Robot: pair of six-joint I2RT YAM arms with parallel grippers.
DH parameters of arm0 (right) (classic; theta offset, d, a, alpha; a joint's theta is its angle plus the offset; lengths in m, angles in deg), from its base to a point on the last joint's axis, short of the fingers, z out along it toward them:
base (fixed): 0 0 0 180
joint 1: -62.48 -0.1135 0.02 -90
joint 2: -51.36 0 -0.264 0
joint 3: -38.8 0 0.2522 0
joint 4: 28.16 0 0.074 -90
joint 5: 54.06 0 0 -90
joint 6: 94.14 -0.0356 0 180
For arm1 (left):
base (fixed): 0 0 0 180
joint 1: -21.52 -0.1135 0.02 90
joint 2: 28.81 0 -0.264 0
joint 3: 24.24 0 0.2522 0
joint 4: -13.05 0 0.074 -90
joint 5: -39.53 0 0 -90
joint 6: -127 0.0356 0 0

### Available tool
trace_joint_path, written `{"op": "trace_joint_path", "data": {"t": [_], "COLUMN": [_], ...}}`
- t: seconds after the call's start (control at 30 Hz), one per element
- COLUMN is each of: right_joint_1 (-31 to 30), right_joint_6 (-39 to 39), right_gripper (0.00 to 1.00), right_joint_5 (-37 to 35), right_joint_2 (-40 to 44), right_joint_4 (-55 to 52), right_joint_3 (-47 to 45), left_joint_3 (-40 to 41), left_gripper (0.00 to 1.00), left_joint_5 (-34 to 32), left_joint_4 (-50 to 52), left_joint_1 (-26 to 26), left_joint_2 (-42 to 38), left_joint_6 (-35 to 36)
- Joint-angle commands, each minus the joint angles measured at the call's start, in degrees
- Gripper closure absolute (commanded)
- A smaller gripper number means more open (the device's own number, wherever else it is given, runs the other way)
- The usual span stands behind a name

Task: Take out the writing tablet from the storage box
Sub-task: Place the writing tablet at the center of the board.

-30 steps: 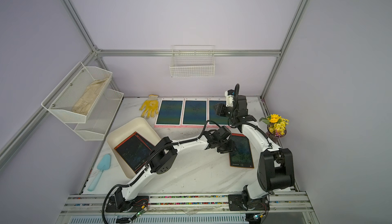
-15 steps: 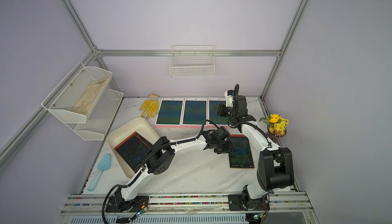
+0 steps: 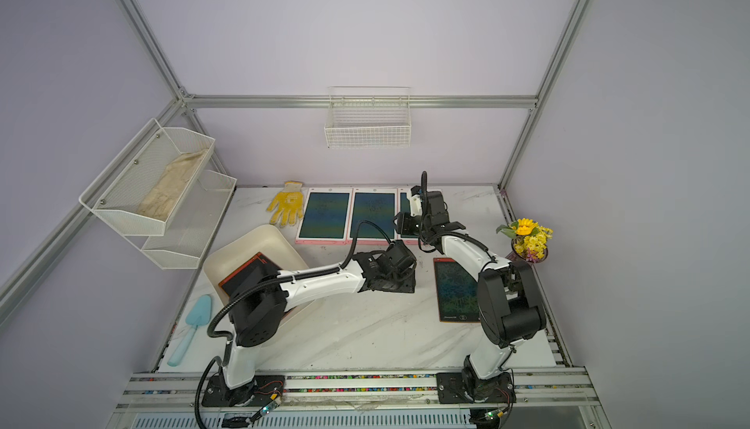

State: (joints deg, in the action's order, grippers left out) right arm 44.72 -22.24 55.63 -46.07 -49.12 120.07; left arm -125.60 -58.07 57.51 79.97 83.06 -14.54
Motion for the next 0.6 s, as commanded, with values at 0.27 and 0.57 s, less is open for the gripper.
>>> {"op": "trace_joint_path", "data": {"t": [0.27, 0.57], "right_joint_1": [-13.65, -24.38], "right_joint_6": [-5.03, -2.9], "right_gripper": [0.54, 0.55], "right_joint_5": [-0.13, 0.62], "right_joint_2": [-11.17, -24.41], "right_joint_4": [2.04, -1.32], "right_joint_3": [13.42, 30.01], "left_joint_3": [17.46, 32.48], "left_gripper": [0.38, 0.34], "left_joint_5": [-13.43, -10.25], "left_joint_4": [7.63, 12.53], "left_joint_1": [-13.52, -32.75], "left_joint_2": [-23.98, -41.5], "left_joint_6": [-1.11, -0.96]}}
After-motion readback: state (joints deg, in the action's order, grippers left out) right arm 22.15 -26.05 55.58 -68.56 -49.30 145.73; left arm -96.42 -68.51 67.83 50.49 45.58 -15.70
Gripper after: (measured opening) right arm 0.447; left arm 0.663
